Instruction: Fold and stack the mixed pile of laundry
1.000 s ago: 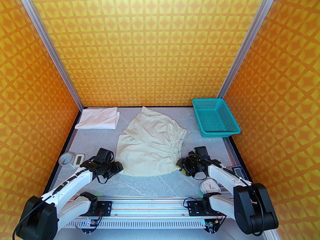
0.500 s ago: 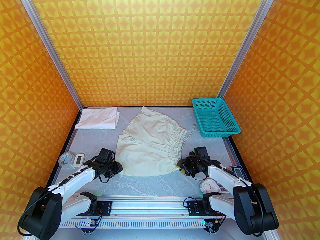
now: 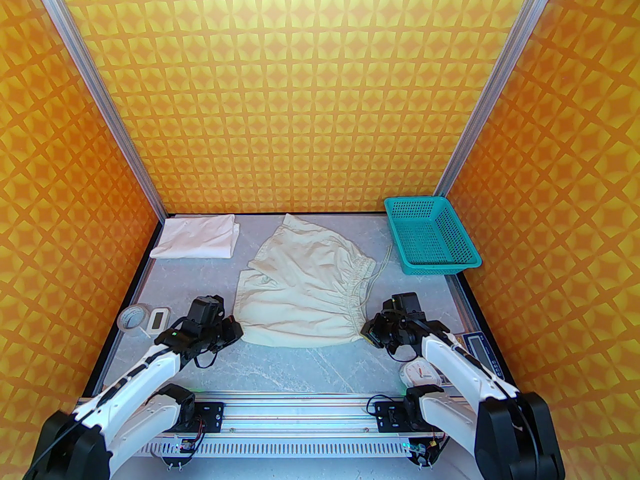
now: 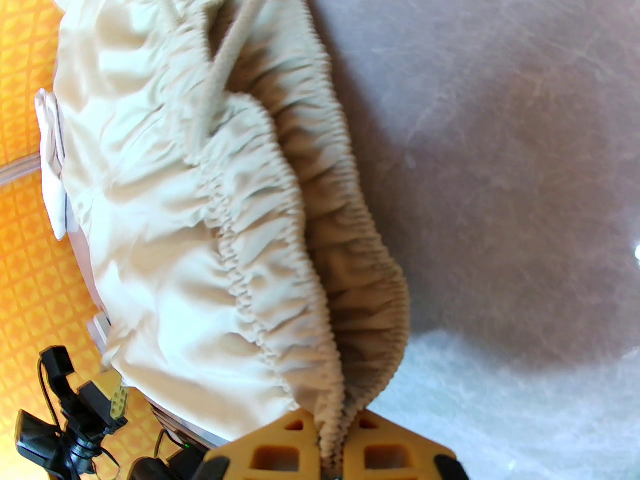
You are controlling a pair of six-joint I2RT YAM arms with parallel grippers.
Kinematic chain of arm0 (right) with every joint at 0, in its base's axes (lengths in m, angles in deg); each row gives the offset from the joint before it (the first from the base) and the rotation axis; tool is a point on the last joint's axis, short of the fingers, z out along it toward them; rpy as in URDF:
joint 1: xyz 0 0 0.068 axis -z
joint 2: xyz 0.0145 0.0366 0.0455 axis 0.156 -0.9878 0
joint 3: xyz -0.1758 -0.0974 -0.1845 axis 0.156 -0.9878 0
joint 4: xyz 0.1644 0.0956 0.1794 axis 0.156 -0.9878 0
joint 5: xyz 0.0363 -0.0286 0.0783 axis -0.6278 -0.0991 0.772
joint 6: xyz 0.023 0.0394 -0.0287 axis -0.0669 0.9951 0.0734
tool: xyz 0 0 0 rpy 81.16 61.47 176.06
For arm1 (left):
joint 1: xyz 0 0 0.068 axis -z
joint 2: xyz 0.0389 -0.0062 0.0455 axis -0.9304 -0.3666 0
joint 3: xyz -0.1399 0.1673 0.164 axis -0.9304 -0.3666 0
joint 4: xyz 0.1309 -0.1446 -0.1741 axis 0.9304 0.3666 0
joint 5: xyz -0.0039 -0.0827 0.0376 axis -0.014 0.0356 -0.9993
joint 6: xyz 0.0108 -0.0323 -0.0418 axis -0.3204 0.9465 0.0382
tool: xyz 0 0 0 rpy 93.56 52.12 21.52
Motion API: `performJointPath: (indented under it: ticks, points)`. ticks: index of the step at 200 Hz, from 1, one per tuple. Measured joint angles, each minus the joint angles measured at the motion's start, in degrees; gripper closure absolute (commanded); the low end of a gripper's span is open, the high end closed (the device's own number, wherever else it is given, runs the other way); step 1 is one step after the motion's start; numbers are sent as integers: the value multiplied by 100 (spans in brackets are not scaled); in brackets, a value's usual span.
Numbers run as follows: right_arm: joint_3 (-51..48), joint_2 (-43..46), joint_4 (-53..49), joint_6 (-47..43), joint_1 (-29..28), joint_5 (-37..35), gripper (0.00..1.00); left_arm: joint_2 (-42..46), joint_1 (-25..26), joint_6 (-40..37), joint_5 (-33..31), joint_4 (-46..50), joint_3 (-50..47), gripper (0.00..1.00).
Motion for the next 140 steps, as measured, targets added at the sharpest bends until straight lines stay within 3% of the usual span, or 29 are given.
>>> performJointPath:
  ticks: [31, 66, 140]
  points:
    - [136, 332, -549, -166, 0, -90, 100, 280, 22, -254, 0, 315, 496, 100]
    - [656, 361, -866, -284, 0, -219, 100, -122, 24, -752, -59, 472, 1668, 100]
    - [1941, -597, -708, -332, 35, -452, 100, -2876, -157, -1641, -221, 271, 4690, 100]
